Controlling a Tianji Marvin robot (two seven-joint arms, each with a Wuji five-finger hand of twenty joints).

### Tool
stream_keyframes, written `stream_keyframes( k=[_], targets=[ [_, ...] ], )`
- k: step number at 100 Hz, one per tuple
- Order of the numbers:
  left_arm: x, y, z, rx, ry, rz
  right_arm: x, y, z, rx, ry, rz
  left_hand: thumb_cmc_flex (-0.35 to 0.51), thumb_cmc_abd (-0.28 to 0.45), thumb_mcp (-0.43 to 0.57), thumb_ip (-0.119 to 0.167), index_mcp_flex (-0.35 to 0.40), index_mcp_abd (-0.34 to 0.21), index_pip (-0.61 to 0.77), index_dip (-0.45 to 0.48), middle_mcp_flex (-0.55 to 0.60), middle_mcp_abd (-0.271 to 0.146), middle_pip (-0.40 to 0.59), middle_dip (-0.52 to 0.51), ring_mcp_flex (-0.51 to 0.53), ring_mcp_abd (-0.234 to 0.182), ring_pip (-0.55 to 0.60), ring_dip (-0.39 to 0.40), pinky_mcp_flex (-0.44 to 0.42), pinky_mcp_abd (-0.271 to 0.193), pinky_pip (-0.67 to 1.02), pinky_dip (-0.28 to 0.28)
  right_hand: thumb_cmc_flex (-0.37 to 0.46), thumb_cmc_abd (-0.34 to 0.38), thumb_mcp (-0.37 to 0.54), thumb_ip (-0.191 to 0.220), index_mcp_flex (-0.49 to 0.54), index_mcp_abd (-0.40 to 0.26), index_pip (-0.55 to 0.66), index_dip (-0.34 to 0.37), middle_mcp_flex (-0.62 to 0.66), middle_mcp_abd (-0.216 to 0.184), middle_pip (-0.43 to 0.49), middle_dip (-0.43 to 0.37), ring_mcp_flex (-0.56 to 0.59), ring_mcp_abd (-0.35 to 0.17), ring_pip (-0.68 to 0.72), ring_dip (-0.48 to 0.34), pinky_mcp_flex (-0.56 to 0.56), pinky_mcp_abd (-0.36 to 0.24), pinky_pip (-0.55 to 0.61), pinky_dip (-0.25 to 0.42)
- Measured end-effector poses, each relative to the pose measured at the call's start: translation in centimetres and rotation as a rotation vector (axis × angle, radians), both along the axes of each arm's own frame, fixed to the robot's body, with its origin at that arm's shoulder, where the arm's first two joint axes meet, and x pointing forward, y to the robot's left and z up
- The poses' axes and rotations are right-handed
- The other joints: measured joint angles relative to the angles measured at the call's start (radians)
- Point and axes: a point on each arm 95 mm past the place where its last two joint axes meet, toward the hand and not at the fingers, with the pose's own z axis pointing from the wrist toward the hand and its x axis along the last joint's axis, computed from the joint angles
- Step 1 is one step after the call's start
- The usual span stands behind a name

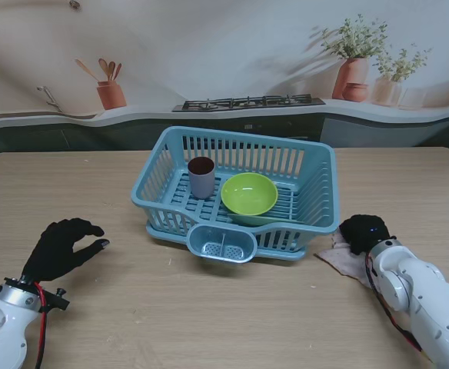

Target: Clear dishes and wipe the table

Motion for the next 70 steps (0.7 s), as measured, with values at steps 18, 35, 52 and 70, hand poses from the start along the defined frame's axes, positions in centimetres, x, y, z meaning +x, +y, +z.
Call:
stream_keyframes(
  k=[18, 35, 52, 70],
  targets=[
    [-0.1, 0.1, 0.1, 0.000, -0.010, 0.003, 1.1, 0.3, 0.0, -0.009, -0.007, -0.015, 0.000, 0.000, 0.000, 0.000, 0.000, 0.000, 0.000, 0.000, 0.000, 0.000, 0.000, 0.000, 0.000, 0.000, 0.000, 0.000, 0.000, 0.000, 0.000, 0.000, 0.001, 0.000, -0.001, 0.000, 0.000, -0.001, -0.003, 0.000, 0.000, -0.003, -0.008, -0.010, 0.000, 0.000, -0.002, 0.000, 0.000, 0.000, -0.001, 0.000],
    [-0.1, 0.2, 0.0, 0.002, -0.014, 0.008, 0.3, 0.1, 0.4, 0.014, -0.003, -0.019, 0.000, 0.000, 0.000, 0.000, 0.000, 0.000, 0.000, 0.000, 0.000, 0.000, 0.000, 0.000, 0.000, 0.000, 0.000, 0.000, 0.000, 0.000, 0.000, 0.000, 0.002, 0.028, -0.023, 0.001, -0.001, 0.019, -0.084, -0.036, 0.000, -0.014, -0.059, -0.049, 0.000, -0.002, -0.003, 0.000, -0.001, 0.000, -0.001, 0.000],
    [-0.4, 0.4, 0.0, -0.008, -0.014, 0.010, -2.3, 0.0, 0.4, 0.021, 0.011, 0.059, 0.007, 0.000, -0.001, 0.000, 0.000, 0.014, 0.000, 0.000, 0.000, 0.000, 0.000, 0.000, -0.002, 0.000, -0.002, 0.000, -0.011, 0.000, 0.000, 0.000, 0.004, 0.028, -0.017, 0.009, -0.002, 0.032, -0.074, -0.036, 0.000, -0.011, -0.062, -0.041, 0.000, -0.002, -0.003, -0.007, -0.001, 0.000, -0.001, 0.000],
    [-0.7, 0.6, 0.0, -0.034, -0.006, 0.001, -5.2, -0.7, 0.7, 0.053, 0.046, 0.076, 0.007, 0.000, -0.001, 0.000, 0.000, 0.012, -0.005, 0.000, 0.000, 0.000, 0.000, 0.000, -0.014, 0.000, -0.013, -0.007, -0.021, 0.000, -0.016, -0.002, 0.004, 0.028, -0.021, 0.009, -0.002, 0.032, -0.087, -0.036, 0.000, -0.004, -0.052, -0.037, 0.000, -0.002, -0.003, -0.015, -0.001, 0.000, -0.002, 0.000]
  ],
)
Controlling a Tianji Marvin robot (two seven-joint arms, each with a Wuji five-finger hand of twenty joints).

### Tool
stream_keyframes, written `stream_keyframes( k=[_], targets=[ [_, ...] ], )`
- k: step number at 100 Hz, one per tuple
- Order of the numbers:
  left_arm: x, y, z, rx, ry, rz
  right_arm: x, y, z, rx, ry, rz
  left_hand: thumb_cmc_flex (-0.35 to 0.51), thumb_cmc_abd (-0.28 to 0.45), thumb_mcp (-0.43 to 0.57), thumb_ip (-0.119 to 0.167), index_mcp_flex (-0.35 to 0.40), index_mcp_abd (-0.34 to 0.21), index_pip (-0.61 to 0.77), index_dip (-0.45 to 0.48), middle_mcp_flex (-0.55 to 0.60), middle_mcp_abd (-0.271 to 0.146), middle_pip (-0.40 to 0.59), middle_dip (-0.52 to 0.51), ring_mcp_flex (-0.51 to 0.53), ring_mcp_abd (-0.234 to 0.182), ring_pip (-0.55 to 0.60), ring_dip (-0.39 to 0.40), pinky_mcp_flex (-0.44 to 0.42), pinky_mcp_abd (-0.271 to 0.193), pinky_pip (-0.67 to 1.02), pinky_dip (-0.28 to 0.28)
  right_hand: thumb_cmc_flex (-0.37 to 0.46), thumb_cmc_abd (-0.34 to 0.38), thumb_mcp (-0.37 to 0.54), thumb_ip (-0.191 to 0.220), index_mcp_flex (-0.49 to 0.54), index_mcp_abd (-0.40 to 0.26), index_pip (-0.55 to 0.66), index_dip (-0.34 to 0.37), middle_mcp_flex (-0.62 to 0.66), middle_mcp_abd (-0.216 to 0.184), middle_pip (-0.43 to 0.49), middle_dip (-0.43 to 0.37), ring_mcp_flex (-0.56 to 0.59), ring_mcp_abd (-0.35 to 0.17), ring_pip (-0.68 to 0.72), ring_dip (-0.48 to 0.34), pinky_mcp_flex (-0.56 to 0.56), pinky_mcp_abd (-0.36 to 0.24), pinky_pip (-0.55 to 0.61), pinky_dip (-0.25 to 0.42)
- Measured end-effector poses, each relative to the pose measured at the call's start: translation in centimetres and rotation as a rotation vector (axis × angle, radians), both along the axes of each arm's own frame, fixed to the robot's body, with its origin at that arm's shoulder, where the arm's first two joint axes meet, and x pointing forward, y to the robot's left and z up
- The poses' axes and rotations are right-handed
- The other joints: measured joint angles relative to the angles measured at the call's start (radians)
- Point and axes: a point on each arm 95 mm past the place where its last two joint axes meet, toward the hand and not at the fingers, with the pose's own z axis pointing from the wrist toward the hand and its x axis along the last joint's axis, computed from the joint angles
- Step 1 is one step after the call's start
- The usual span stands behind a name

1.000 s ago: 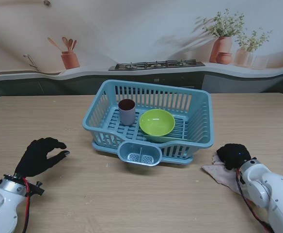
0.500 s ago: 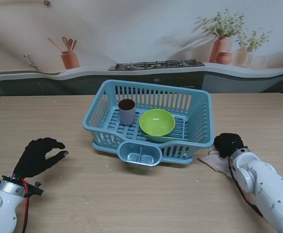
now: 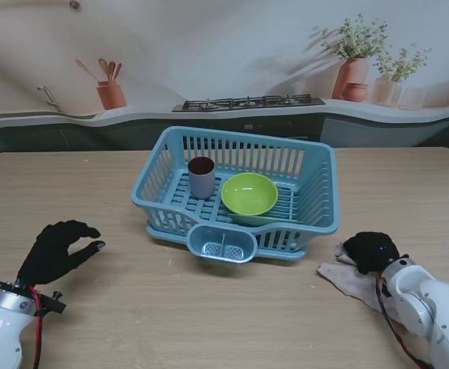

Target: Clear dishes and wipe the table

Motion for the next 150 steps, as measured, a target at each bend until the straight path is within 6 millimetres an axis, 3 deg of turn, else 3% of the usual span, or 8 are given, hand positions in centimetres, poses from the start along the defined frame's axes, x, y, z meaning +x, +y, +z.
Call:
stream_keyframes(
  k=[28, 49, 62, 85, 117, 132, 150],
  targets=[
    [-0.4, 0.1, 0.0, -0.003, 0.000, 0.003, -3.8, -0.9, 0.3, 0.019, 0.046, 0.005, 0.000, 0.000, 0.000, 0.000, 0.000, 0.000, 0.000, 0.000, 0.000, 0.000, 0.000, 0.000, 0.000, 0.000, -0.003, 0.000, 0.000, -0.001, 0.000, -0.016, 0.000, 0.000, -0.002, 0.000, 0.001, -0.002, -0.012, 0.000, 0.000, 0.003, 0.016, 0.001, 0.000, 0.000, 0.000, -0.008, 0.000, 0.000, 0.000, 0.000],
    [-0.7, 0.0, 0.0, -0.006, 0.038, -0.006, -4.0, -0.8, 0.3, 0.024, 0.056, 0.016, 0.000, 0.000, 0.000, 0.000, 0.000, 0.000, 0.000, 0.000, 0.000, 0.000, -0.001, 0.000, 0.000, 0.000, -0.009, 0.000, -0.002, -0.001, 0.000, -0.017, 0.000, 0.000, 0.005, 0.000, 0.005, -0.004, 0.012, 0.005, 0.001, 0.013, 0.042, 0.017, 0.000, 0.000, 0.000, -0.011, 0.000, 0.001, 0.000, 0.000],
    [-0.8, -0.1, -0.1, -0.005, 0.057, -0.004, -2.6, -0.4, -0.1, 0.031, 0.040, -0.024, 0.000, 0.000, -0.001, 0.000, 0.000, 0.000, 0.000, 0.000, -0.001, 0.001, -0.007, -0.001, 0.000, 0.000, -0.011, 0.000, -0.004, -0.001, 0.000, -0.017, -0.004, -0.003, 0.014, 0.000, 0.015, -0.029, 0.040, 0.019, 0.001, 0.015, 0.069, 0.041, 0.000, 0.003, 0.000, -0.011, 0.000, 0.003, 0.000, 0.000],
    [-1.0, -0.1, -0.2, -0.002, 0.089, -0.007, 1.7, 0.2, -0.3, -0.010, 0.008, -0.035, 0.000, 0.000, -0.003, 0.000, 0.000, 0.010, -0.002, 0.000, -0.005, 0.001, -0.011, -0.001, -0.011, 0.000, -0.013, -0.001, -0.012, -0.001, 0.000, -0.020, -0.004, -0.003, 0.019, 0.000, 0.022, -0.044, 0.062, 0.031, 0.000, 0.016, 0.071, 0.041, 0.000, 0.003, 0.000, -0.013, 0.000, 0.003, 0.000, 0.000],
    [-1.0, 0.1, -0.1, 0.001, 0.088, -0.005, 6.7, 0.7, -0.5, -0.104, -0.023, -0.077, 0.000, 0.000, -0.013, 0.000, 0.000, 0.010, -0.004, 0.000, -0.006, 0.001, -0.012, -0.001, -0.011, 0.000, -0.014, -0.001, -0.012, -0.002, -0.010, -0.020, -0.002, -0.003, 0.019, 0.000, 0.026, -0.056, 0.084, 0.037, 0.000, 0.009, 0.038, 0.026, 0.000, 0.003, 0.000, -0.017, 0.000, 0.003, 0.000, 0.000],
    [-1.0, 0.1, -0.2, 0.000, 0.085, -0.002, 7.6, 0.9, -0.3, -0.117, -0.014, -0.079, 0.000, 0.000, -0.013, 0.000, 0.000, 0.010, -0.004, 0.000, -0.006, 0.001, -0.012, -0.001, -0.011, 0.000, -0.014, -0.001, -0.014, -0.002, -0.010, -0.030, -0.002, -0.002, 0.016, -0.001, 0.027, -0.057, 0.069, 0.037, 0.000, 0.002, 0.027, 0.014, 0.000, 0.003, 0.000, -0.019, 0.000, 0.003, 0.000, 0.000],
    [-1.1, 0.3, -0.1, -0.002, 0.073, 0.001, 6.9, 0.5, 0.0, -0.087, -0.009, -0.082, 0.000, 0.000, -0.013, 0.000, 0.000, 0.010, -0.004, 0.000, -0.006, 0.001, -0.012, -0.001, -0.011, 0.000, -0.014, -0.001, -0.014, -0.002, -0.010, -0.030, -0.001, 0.003, 0.000, -0.001, 0.024, -0.037, 0.012, 0.013, 0.000, -0.003, -0.004, -0.013, 0.000, 0.002, 0.000, -0.024, 0.000, 0.003, -0.001, 0.000]
  ],
)
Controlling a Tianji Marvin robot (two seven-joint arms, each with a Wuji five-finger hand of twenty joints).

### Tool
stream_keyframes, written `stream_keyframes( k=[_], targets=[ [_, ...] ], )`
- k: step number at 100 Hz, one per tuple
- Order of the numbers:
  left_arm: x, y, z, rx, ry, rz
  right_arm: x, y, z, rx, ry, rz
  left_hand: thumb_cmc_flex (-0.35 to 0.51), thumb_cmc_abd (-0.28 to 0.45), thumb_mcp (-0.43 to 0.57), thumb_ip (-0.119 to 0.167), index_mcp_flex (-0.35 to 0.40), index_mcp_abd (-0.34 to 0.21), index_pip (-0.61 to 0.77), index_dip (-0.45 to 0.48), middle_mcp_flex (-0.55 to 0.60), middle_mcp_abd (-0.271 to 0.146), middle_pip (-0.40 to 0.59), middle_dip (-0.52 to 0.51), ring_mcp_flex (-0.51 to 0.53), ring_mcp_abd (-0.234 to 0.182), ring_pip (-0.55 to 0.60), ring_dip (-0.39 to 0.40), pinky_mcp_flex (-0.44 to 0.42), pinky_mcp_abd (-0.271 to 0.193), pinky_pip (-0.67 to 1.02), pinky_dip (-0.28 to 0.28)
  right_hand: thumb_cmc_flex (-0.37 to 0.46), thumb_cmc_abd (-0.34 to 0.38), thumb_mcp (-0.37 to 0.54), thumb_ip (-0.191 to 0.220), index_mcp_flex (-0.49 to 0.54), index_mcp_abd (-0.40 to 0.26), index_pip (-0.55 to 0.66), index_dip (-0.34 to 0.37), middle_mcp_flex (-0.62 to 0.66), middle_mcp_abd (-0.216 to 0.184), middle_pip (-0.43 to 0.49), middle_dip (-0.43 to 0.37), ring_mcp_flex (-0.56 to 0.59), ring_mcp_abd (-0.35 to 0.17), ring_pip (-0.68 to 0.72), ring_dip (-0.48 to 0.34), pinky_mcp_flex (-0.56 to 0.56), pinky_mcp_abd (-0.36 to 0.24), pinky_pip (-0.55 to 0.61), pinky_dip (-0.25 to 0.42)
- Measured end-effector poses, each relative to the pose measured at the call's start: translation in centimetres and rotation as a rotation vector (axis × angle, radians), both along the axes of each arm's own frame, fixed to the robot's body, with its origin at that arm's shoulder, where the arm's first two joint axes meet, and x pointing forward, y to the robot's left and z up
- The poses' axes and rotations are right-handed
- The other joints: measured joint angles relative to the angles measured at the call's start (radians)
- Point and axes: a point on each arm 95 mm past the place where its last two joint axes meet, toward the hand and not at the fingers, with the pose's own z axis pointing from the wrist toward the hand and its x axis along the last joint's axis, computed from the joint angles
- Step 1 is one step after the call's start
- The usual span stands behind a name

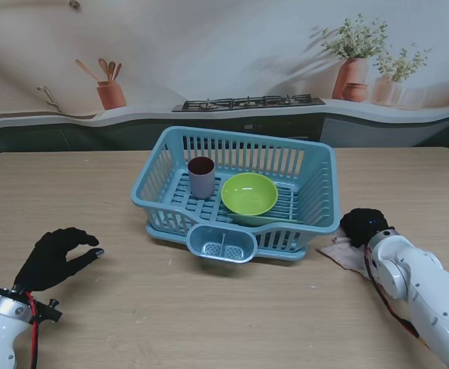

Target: Clear dishes and wipe the table

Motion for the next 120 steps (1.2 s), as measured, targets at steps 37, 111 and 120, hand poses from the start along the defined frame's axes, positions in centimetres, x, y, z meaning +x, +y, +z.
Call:
stream_keyframes(
  k=[37, 111, 120],
  targets=[
    [-0.1, 0.2, 0.0, -0.005, -0.005, 0.007, -7.1, -1.7, 0.2, 0.054, 0.041, 0.050, 0.000, 0.000, 0.000, 0.000, 0.000, 0.000, 0.000, 0.000, 0.000, 0.000, 0.000, 0.000, 0.000, 0.000, -0.001, 0.000, -0.001, 0.000, 0.000, -0.001, 0.001, 0.001, 0.005, 0.000, -0.001, 0.015, -0.005, -0.007, 0.000, 0.009, 0.020, 0.011, 0.000, 0.000, 0.000, 0.000, 0.000, 0.000, -0.001, 0.000],
    [-0.1, 0.3, -0.1, -0.007, -0.011, 0.003, -5.4, -1.6, -0.2, 0.030, 0.047, 0.008, 0.000, 0.007, -0.013, 0.000, 0.000, 0.000, 0.000, 0.000, 0.000, 0.000, 0.000, 0.000, -0.001, 0.000, -0.008, 0.000, -0.001, -0.001, 0.000, -0.002, 0.000, -0.016, 0.044, 0.000, 0.022, -0.008, 0.063, 0.027, -0.001, 0.035, 0.088, 0.059, 0.002, 0.014, 0.000, -0.001, 0.000, 0.021, -0.002, 0.000],
    [-0.2, 0.4, -0.1, -0.007, -0.011, 0.004, -3.4, -1.1, -0.2, -0.001, 0.043, -0.001, 0.000, 0.012, -0.013, 0.000, 0.000, 0.000, 0.000, 0.000, 0.000, 0.000, 0.000, 0.000, -0.001, 0.000, -0.008, 0.000, -0.001, -0.001, 0.000, -0.002, 0.000, -0.016, 0.044, 0.000, 0.022, -0.016, 0.072, 0.031, -0.001, 0.035, 0.082, 0.056, 0.002, 0.014, 0.000, -0.001, 0.000, 0.021, -0.002, 0.000]
  ],
)
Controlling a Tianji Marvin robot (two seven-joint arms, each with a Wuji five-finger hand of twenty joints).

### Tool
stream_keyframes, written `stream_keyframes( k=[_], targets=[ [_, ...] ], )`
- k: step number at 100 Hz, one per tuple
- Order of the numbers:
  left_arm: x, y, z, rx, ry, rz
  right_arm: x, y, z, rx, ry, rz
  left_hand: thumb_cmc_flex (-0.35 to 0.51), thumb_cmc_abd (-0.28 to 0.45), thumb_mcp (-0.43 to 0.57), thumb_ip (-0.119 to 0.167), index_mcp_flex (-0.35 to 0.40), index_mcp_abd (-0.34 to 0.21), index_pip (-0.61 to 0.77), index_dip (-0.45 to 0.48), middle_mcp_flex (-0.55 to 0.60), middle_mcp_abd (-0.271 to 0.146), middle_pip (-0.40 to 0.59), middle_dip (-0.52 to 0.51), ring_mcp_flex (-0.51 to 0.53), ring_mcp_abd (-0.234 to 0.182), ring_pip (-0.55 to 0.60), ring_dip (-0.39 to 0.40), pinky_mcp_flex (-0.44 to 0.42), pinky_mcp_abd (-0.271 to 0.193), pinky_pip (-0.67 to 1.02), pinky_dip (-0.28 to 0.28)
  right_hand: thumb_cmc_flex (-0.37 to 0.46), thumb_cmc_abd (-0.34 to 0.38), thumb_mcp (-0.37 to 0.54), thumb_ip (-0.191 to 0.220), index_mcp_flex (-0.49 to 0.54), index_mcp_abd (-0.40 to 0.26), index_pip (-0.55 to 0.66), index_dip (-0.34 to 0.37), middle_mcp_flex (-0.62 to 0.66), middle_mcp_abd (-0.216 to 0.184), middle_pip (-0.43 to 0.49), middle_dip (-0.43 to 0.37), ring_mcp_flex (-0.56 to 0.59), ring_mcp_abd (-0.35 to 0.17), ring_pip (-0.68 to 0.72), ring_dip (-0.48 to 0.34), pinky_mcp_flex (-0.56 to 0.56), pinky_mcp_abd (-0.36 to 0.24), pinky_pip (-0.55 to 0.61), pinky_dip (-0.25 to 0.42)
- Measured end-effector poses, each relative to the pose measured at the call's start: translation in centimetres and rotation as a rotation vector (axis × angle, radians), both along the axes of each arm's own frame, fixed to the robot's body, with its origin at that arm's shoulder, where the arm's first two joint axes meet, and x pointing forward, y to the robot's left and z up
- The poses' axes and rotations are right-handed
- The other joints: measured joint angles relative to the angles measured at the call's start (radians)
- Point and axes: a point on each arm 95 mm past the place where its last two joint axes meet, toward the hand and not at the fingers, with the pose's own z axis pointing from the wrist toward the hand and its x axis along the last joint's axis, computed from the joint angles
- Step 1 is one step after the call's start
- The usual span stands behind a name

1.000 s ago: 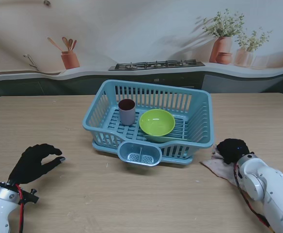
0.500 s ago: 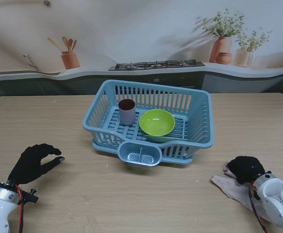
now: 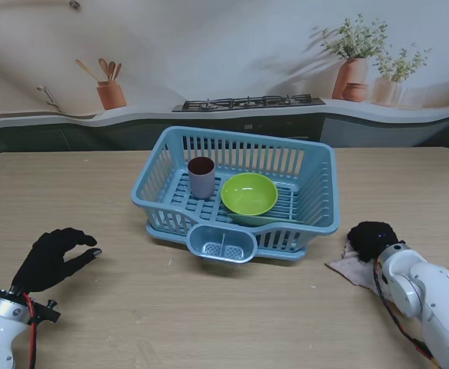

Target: Clear dishes and wipe the table

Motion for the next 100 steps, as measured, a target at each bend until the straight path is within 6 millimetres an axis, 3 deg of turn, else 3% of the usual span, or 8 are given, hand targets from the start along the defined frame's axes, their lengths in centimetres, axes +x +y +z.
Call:
stream_keyframes(
  k=[26, 47, 60, 100],
  targets=[
    [0.0, 0.0, 0.0, 0.002, -0.008, 0.003, 4.4, 1.0, 0.1, -0.074, 0.003, -0.023, 0.000, 0.000, 0.000, 0.000, 0.000, 0.000, 0.000, 0.000, 0.000, 0.000, 0.000, 0.000, 0.000, 0.000, 0.000, 0.000, 0.000, 0.000, 0.000, 0.000, 0.008, 0.001, -0.005, -0.001, 0.002, -0.004, 0.006, 0.000, 0.000, -0.006, -0.028, -0.015, 0.000, 0.000, 0.000, 0.000, -0.001, 0.000, 0.000, 0.000],
    [-0.1, 0.1, 0.0, 0.009, -0.011, 0.006, 4.5, 0.7, 0.2, -0.044, -0.005, -0.044, 0.000, 0.000, -0.012, 0.000, 0.000, 0.000, 0.000, 0.000, 0.000, 0.000, 0.000, 0.000, 0.000, 0.000, 0.000, 0.000, 0.000, 0.000, 0.000, 0.000, 0.010, 0.015, -0.029, -0.002, -0.012, 0.004, -0.024, -0.001, 0.000, -0.012, -0.047, -0.030, 0.001, -0.002, 0.000, -0.001, -0.003, 0.000, -0.001, 0.000],
    [-0.2, 0.1, 0.0, 0.008, -0.013, 0.008, 2.9, 0.4, 0.3, 0.007, -0.015, -0.047, 0.000, 0.000, -0.012, 0.000, 0.000, 0.000, 0.000, 0.000, 0.000, 0.000, 0.000, 0.000, 0.000, 0.000, 0.000, 0.000, -0.001, 0.000, 0.000, 0.000, 0.010, 0.027, -0.040, -0.001, -0.016, 0.022, -0.062, -0.026, 0.000, -0.021, -0.069, -0.045, 0.001, -0.005, 0.000, -0.001, -0.005, -0.001, -0.011, 0.000],
    [-0.2, 0.2, -0.1, 0.007, -0.010, 0.005, -5.5, -1.6, 0.6, 0.101, 0.021, 0.026, 0.000, 0.000, -0.012, 0.000, 0.000, 0.000, 0.000, 0.000, 0.000, 0.000, 0.000, 0.000, 0.000, 0.000, 0.000, 0.000, -0.001, 0.000, 0.000, 0.000, 0.009, 0.027, -0.047, -0.001, -0.015, 0.024, -0.097, -0.045, 0.000, -0.015, -0.053, -0.040, 0.002, -0.005, 0.000, -0.001, -0.007, -0.001, -0.014, 0.000]
  ],
)
